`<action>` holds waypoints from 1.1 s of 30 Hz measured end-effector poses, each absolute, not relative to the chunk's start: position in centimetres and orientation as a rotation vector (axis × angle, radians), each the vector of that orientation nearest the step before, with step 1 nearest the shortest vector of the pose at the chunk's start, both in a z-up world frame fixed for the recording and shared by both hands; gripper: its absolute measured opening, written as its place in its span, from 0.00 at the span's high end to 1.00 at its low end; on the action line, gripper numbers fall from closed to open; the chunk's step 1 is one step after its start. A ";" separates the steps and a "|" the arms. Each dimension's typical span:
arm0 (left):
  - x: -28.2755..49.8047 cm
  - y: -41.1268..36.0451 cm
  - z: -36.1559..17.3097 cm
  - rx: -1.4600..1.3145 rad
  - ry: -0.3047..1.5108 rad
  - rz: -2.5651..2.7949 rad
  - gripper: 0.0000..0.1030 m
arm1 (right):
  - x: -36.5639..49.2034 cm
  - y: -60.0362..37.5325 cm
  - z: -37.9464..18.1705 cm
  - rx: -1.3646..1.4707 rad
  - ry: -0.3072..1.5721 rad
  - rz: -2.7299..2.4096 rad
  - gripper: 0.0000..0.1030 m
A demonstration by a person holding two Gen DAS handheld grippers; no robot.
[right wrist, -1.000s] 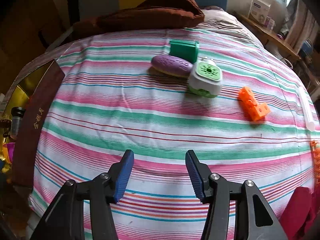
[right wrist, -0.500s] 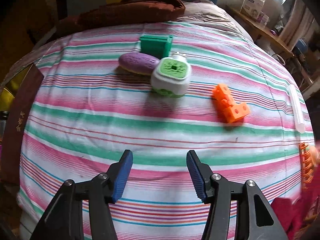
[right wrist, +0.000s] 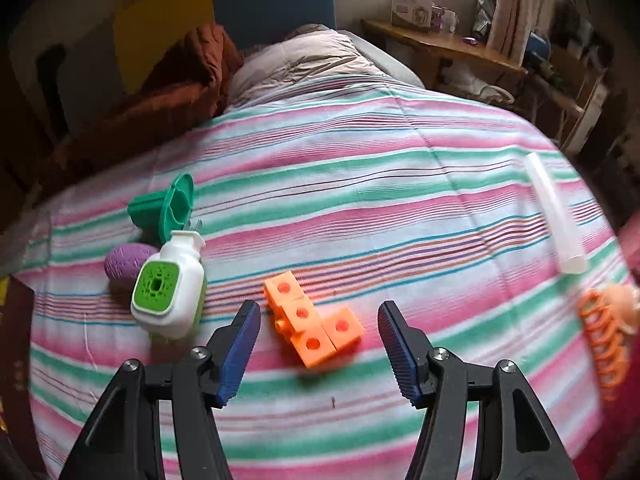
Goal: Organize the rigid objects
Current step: 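Grasp the orange cube block with right tool while left tool grasps white plug freshener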
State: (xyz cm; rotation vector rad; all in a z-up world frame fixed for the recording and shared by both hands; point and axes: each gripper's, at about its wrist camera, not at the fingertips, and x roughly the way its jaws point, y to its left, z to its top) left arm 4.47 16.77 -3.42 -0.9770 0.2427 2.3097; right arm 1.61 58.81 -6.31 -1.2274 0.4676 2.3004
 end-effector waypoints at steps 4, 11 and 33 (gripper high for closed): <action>4.4 17.8 -3.7 -0.989 0.250 2.292 0.56 | 0.8 59.2 -8.0 -1.302 0.463 2.282 0.40; 4.7 20.3 -3.2 -0.990 0.251 2.230 0.56 | -0.1 58.7 -9.0 -1.372 0.422 2.275 0.46; -2.5 38.0 -3.7 -1.141 0.212 2.011 0.43 | 1.9 60.0 -8.8 -1.406 0.540 2.154 0.46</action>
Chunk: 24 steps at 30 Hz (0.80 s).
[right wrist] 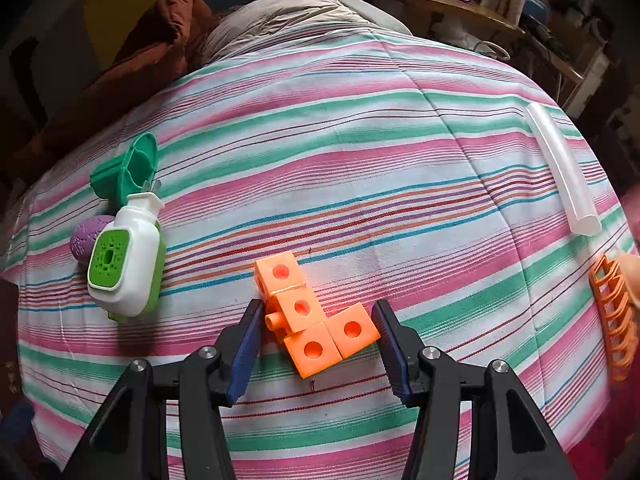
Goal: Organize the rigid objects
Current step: 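Grasp the orange cube block with right tool while left tool grasps white plug freshener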
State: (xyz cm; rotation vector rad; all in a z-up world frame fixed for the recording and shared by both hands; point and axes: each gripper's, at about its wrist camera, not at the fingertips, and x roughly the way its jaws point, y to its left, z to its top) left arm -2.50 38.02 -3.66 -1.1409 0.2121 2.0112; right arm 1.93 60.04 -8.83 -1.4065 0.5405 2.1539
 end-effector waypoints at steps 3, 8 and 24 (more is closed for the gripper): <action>-4.3 41.5 -4.3 -1.140 0.267 2.035 0.41 | 1.9 60.3 -8.9 -1.405 0.554 2.153 0.46; -6.5 45.3 -5.6 -1.140 0.351 2.078 0.41 | 2.0 61.0 -8.8 -1.392 0.610 2.149 0.46; -6.3 45.0 -9.2 -1.008 0.318 2.065 0.48 | 2.3 61.6 -9.1 -1.385 0.641 2.143 0.46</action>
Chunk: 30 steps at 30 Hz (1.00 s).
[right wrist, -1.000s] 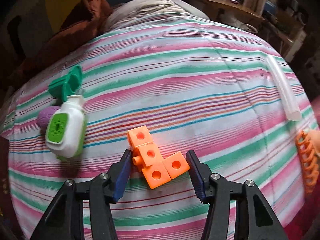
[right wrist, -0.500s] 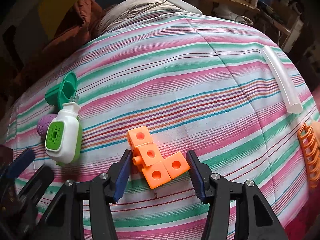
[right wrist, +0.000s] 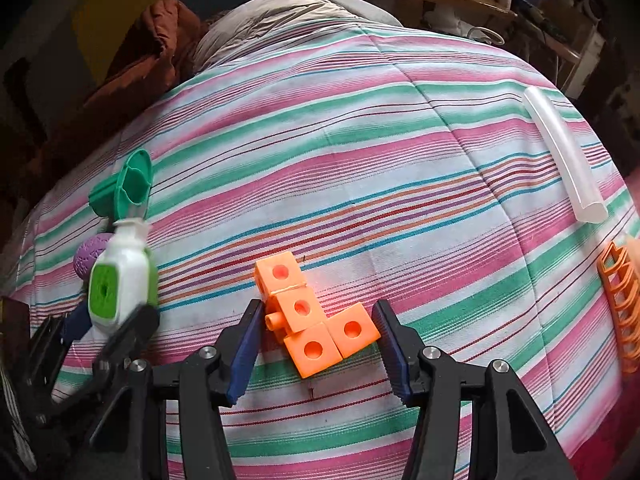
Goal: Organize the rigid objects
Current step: 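Grasp the orange cube block with right tool while left tool grasps white plug freshener, then carry the white-and-green plug freshener into the gold tray and open left tool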
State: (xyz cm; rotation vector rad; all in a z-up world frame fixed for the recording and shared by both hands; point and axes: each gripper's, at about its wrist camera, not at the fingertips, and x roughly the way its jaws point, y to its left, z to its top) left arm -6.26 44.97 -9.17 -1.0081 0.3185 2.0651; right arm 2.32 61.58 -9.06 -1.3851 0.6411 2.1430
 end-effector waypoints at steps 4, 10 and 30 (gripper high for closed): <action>-5.3 42.8 -9.2 -1.020 0.301 2.050 0.48 | 1.4 61.3 -9.3 -1.385 0.635 2.144 0.46; -4.0 39.9 -9.1 -1.050 0.265 2.043 0.48 | 1.1 61.6 -9.5 -1.386 0.628 2.146 0.46; -5.6 44.4 -9.1 -1.007 0.443 2.107 0.47 | 1.0 61.6 -9.5 -1.389 0.622 2.148 0.45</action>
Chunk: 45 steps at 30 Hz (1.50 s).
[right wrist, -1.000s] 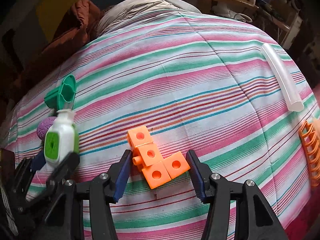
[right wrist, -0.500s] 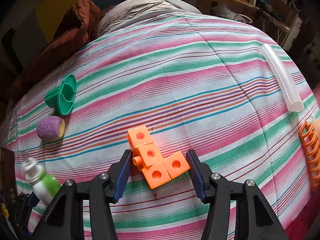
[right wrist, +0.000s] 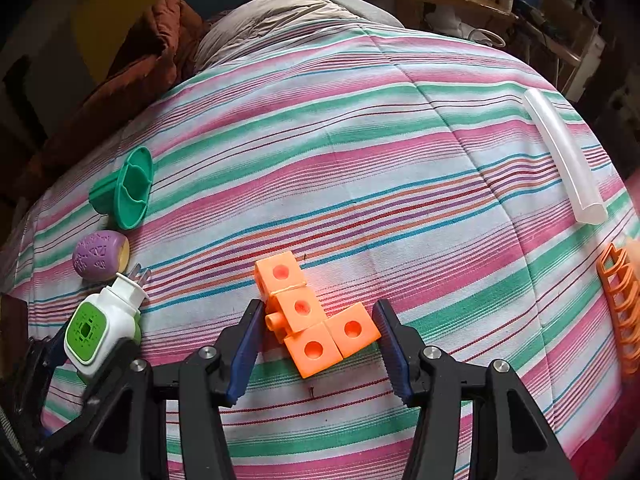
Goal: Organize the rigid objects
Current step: 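Carry the white-and-green plug freshener into the gold tray and open left tool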
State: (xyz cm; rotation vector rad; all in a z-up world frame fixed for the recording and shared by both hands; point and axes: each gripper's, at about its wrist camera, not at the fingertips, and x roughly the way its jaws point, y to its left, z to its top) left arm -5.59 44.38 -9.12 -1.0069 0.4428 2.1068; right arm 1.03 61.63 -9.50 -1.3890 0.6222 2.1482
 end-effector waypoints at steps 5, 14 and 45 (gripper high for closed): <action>-6.1 43.3 -10.0 -1.030 0.384 2.104 0.49 | 0.8 61.6 -9.5 -1.392 0.610 2.149 0.46; -4.4 40.8 -9.7 -0.991 0.365 2.152 0.49 | 0.5 60.9 -9.4 -1.395 0.580 2.151 0.46; 0.5 24.9 -4.5 -0.948 0.077 2.228 0.49 | -0.5 55.9 -8.3 -1.424 0.521 2.424 0.47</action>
